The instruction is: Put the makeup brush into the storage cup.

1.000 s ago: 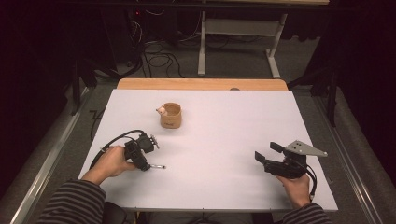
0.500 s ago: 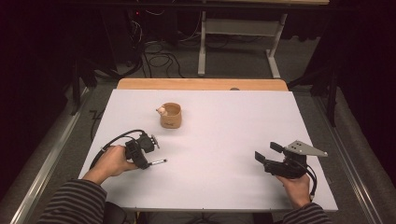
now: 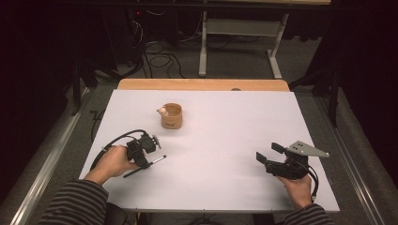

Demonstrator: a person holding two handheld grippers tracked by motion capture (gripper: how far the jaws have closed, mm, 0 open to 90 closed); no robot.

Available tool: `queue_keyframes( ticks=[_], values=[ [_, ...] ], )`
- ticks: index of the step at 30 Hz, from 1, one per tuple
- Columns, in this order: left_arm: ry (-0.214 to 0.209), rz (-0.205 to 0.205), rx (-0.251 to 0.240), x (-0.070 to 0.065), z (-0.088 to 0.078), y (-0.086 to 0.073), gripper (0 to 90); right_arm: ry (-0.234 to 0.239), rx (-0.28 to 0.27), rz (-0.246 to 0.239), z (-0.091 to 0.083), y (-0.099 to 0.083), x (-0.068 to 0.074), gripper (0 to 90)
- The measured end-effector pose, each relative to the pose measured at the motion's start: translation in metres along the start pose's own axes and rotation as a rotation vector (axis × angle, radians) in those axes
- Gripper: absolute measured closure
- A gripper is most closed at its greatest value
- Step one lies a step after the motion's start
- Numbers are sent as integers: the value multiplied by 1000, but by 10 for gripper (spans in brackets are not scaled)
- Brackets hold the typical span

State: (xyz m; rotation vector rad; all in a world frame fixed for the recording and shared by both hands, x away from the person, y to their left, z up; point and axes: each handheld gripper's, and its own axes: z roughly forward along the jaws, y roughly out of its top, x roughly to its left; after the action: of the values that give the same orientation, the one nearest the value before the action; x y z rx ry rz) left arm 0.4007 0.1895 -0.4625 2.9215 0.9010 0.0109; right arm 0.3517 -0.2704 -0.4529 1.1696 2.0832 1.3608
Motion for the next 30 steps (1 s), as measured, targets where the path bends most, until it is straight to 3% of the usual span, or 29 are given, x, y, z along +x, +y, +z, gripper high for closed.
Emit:
queue_keyframes(
  ticks=[13, 30],
  values=[
    [1, -10, -10, -1, -1, 0, 833, 1, 3, 1, 0, 0, 0, 241],
    [-8, -41, -137, 2, -20, -7, 834, 1, 2, 2, 0, 0, 0, 241]
  ],
)
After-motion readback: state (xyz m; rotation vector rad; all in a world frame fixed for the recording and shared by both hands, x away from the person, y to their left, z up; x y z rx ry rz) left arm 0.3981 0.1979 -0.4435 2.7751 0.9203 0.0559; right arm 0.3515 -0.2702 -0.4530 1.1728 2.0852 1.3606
